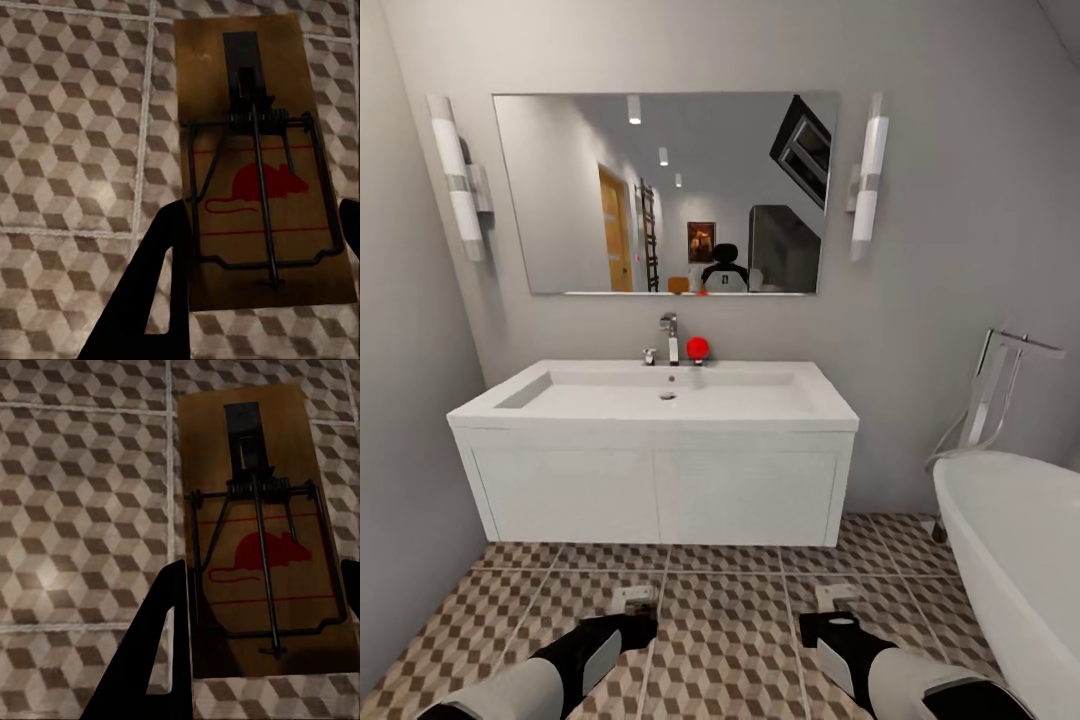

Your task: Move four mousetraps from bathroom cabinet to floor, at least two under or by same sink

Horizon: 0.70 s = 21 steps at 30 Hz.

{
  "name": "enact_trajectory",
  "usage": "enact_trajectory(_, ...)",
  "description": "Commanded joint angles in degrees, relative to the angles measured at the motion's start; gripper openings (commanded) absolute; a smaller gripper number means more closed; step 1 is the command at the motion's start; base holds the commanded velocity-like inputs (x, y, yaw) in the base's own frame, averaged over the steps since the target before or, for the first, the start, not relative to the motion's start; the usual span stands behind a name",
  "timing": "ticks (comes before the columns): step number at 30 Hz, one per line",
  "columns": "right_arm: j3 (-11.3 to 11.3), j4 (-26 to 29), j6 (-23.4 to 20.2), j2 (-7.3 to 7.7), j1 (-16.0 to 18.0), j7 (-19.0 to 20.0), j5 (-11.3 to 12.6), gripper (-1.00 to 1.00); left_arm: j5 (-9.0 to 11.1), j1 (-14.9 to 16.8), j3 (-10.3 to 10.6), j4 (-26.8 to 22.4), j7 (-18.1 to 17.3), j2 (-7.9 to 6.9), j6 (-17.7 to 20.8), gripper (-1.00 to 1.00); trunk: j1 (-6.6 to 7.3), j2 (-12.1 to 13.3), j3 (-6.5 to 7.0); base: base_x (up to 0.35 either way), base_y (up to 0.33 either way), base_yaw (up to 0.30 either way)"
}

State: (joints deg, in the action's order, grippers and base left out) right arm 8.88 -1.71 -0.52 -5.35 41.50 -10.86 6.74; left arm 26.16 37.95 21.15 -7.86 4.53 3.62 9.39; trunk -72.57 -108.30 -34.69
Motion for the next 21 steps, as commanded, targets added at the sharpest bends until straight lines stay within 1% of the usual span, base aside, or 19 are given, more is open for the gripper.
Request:
enact_trajectory(1, 0.61, -0.09, 0.06, -0.05, -0.05, -0.13, 0.59, -1.0, 0.48, 0.02, 0.49, 0.14, 0.08, -0.01, 0.12, -1.0, -0.22, -0.45, -0.23, 0.0, 0.0, 0.0)
enact_trajectory(3, 0.61, -0.11, 0.2, -0.1, -0.33, -0.13, 0.57, -1.0, 0.49, 0.02, 0.49, 0.61, -0.49, -0.02, -0.66, -1.0, -0.66, -1.25, -0.59, 0.0, 0.0, 0.0)
enact_trajectory(4, 0.61, -0.12, 0.27, -0.1, -0.48, -0.13, 0.57, -1.0, 0.45, 0.02, 0.49, 0.88, -0.76, -0.02, -1.7, -1.0, -0.88, -1.65, -0.77, 0.0, 0.0, 0.0)
enact_trajectory(8, 0.61, -0.12, 0.33, -0.05, -0.59, -0.13, 0.52, -1.0, 0.4, 0.02, 0.48, 1.1, -1.0, -0.08, -2.78, -1.0, -1.75, -3.26, -1.49, 0.0, 0.0, 0.0)
enact_trajectory(21, 0.63, -0.13, 0.43, -0.13, -0.71, -0.13, 0.32, -1.0, 0.01, 0.02, 0.53, 1.18, -1.02, -0.28, -3.2, -1.0, -4.61, -8.47, -3.82, 0.0, 0.0, 0.0)
